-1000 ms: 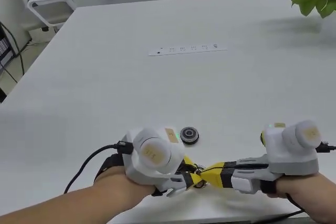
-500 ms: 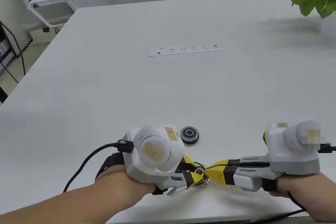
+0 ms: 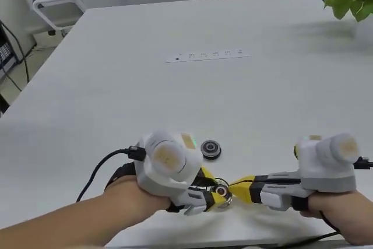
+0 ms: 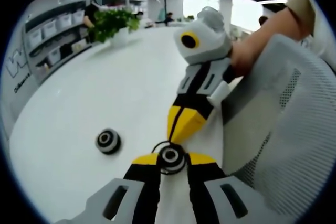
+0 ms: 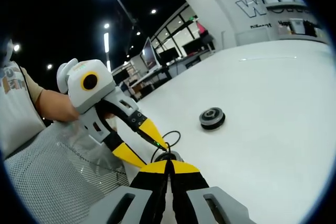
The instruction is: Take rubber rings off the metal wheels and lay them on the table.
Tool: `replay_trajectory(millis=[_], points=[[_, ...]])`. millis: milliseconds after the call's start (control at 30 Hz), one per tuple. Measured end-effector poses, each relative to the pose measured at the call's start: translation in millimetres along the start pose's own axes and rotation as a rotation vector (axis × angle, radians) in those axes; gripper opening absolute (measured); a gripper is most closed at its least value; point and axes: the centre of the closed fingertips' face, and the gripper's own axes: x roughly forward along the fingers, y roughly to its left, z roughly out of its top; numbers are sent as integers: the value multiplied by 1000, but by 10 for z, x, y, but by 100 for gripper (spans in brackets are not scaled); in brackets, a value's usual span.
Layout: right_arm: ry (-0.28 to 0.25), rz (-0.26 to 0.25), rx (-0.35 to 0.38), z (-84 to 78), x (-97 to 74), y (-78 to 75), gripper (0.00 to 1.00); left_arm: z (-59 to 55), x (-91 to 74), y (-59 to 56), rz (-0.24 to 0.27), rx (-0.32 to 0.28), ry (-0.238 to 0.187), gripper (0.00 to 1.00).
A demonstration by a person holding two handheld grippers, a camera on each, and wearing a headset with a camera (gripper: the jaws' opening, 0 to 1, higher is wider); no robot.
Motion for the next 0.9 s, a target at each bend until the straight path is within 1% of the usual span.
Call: replay_trajectory(millis=[167,267,367,433,567,700,900], points=[[-3,4,1,9,-5,4,0,15,-79,-3,-1,-10,-12,24],[-5,6,-2,16,-6,27,0,49,-145,-23,-8,-23,-30,26],[-7,10,-1,20,-11,39,0,77,-217,-27,-3,-32,-48,28],[-6,14,-2,21,-15,57,0,84,-266,-22,2,-39,-55,29],[-4,17,-2,18,-28,85,0,123,-371,3,20,-54,-83,32],[1,20,-3,10,-46,74,0,161,-480,27,34,-72,-111,36],[4,24,-5,14,-67,64,0,181,-644,43,54,-95,-141,40]])
